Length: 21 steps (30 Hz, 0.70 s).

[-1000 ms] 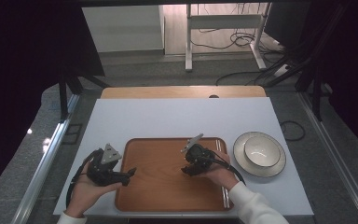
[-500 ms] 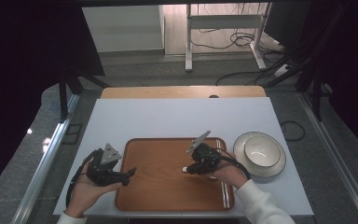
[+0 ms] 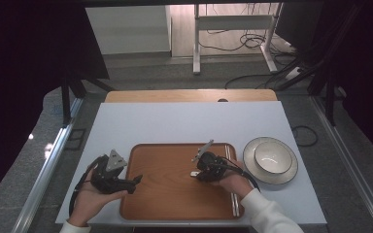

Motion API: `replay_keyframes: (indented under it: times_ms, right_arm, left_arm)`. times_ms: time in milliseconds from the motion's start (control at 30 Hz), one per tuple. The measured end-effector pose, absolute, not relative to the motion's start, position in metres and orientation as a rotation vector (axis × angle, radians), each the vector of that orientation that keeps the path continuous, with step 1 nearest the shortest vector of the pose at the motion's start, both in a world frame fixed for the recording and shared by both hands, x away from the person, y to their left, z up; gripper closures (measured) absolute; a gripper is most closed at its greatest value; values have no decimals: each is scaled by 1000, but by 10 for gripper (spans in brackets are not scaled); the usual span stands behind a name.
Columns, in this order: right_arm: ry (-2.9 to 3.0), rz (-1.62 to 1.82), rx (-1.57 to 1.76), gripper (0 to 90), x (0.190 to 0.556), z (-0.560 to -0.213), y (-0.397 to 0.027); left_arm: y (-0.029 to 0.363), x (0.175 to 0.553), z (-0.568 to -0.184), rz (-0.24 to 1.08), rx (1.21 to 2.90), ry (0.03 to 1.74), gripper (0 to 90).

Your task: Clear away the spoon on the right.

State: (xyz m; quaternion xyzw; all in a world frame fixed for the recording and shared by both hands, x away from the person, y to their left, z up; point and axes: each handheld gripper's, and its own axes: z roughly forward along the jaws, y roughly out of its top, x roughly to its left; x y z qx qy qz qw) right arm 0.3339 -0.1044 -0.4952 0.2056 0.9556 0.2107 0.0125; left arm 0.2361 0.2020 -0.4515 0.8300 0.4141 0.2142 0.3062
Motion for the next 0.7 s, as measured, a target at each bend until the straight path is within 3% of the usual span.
replay_keyframes:
  times_ms: [700]
  right_arm:
    - [2850,658,858,896,352,-494,-127]
  left_arm:
    - [201,237,-453,565,2201,1093,155]
